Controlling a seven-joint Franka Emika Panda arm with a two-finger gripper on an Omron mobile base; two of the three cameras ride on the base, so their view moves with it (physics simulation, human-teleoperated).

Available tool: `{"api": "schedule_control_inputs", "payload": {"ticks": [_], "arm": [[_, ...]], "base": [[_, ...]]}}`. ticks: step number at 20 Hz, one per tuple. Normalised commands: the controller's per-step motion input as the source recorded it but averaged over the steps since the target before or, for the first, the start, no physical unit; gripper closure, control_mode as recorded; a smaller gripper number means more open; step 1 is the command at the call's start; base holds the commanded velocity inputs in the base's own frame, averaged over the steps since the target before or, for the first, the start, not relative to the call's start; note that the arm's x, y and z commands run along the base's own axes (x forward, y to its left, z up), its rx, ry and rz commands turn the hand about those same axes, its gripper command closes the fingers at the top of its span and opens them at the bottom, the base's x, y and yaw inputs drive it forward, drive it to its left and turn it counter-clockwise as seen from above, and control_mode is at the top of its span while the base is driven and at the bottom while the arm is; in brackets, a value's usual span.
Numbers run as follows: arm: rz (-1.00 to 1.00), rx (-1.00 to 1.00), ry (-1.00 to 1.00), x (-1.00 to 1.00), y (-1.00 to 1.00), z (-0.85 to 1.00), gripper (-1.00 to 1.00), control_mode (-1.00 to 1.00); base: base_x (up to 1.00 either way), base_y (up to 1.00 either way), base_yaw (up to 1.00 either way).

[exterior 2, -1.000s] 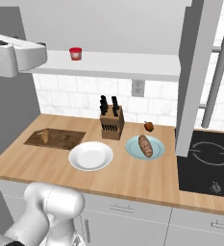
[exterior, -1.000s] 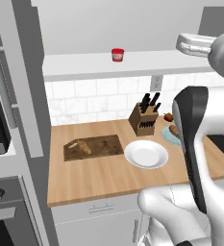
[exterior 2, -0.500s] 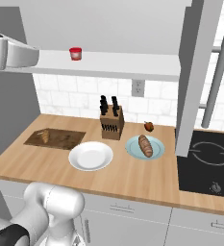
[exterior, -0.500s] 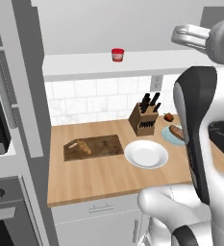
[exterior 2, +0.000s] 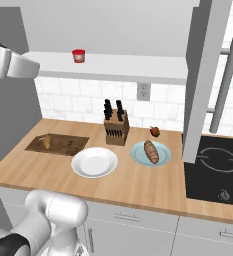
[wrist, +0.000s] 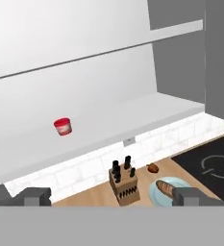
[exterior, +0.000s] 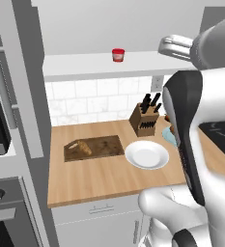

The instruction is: From the different types of pastries on the counter, select a croissant and place it on the cutting board. Then retrieve a jar of jam from the cabinet and place it alongside the croissant on the cutting board.

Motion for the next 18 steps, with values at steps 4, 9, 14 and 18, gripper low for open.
{"api": "schedule_control_inputs", "payload": {"ticks": [4,9,14,18], "arm": [[0.02,0.00,0.00,0.73,0.00,-0.36,-1.00,-1.00],[0.01,0.02,0.03,1.00,0.00,-0.27,-1.00,-1.00],[0.04,0.02,-0.02,0.20,0.07,-0.01,-1.00,-1.00],[0.09,0.14,0.00,0.24,0.32,0.29,-1.00,-1.00]], "base": [[0.00,0.00,0.00],[0.00,0.00,0.00],[0.00,0.00,0.00],[0.00,0.00,0.00]]}}
